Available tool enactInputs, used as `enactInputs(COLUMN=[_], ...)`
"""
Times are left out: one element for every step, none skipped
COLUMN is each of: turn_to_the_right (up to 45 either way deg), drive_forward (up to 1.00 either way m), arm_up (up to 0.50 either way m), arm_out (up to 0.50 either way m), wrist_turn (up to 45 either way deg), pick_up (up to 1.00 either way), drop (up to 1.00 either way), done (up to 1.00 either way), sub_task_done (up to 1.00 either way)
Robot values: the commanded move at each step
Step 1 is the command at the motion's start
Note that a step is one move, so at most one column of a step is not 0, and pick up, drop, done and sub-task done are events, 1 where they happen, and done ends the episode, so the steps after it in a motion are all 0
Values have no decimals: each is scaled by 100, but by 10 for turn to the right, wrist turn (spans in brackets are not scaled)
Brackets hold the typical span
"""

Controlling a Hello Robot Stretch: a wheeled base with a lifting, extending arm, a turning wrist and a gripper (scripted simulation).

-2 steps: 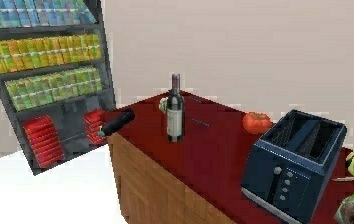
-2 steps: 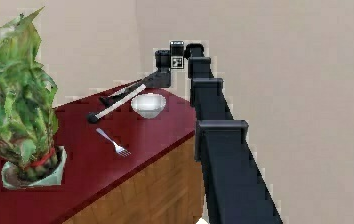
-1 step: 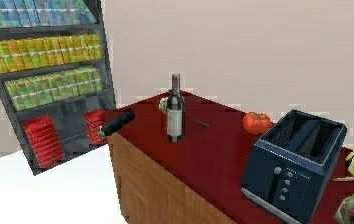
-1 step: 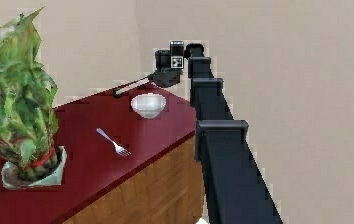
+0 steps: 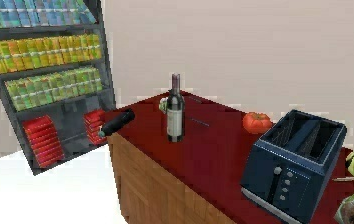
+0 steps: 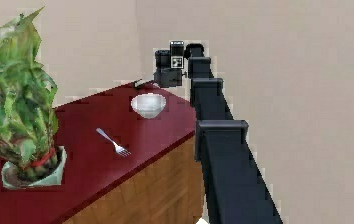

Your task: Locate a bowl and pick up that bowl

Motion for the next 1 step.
enactInputs(turn_to_the_right=[0], drive_forward=[0], arm_up=[-10], arm_out=[0], wrist_turn=[0], pick_up=[0], drop=[0], done=[0], sub_task_done=[0])
